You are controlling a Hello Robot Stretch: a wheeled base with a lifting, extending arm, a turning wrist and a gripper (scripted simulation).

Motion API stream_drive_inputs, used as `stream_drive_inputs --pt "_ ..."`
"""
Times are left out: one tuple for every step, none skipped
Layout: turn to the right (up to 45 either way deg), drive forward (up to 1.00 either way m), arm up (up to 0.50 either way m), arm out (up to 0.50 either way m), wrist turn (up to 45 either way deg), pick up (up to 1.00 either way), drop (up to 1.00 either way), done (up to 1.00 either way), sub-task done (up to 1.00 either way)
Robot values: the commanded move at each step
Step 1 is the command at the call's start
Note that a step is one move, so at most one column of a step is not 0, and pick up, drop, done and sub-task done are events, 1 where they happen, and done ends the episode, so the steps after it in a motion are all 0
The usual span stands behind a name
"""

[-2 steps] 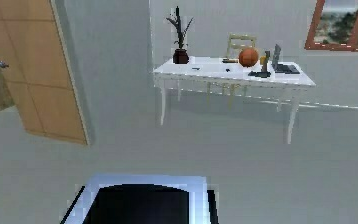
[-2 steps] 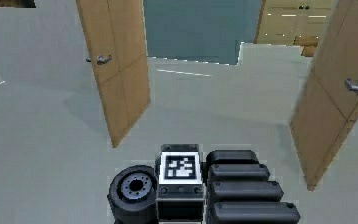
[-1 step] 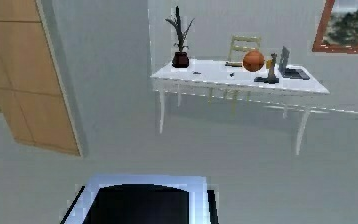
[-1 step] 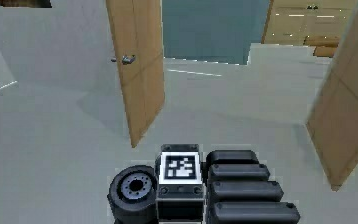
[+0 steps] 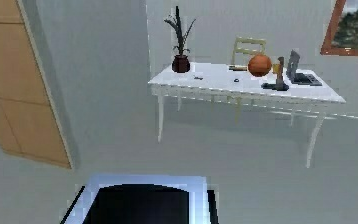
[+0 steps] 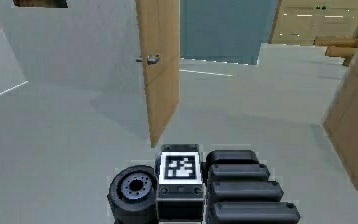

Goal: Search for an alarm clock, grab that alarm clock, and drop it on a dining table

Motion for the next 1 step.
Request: stream_drive_inputs --pt "15.0 0.00 0.00 0.00 0.0 0.00 0.00 0.00 0.00"
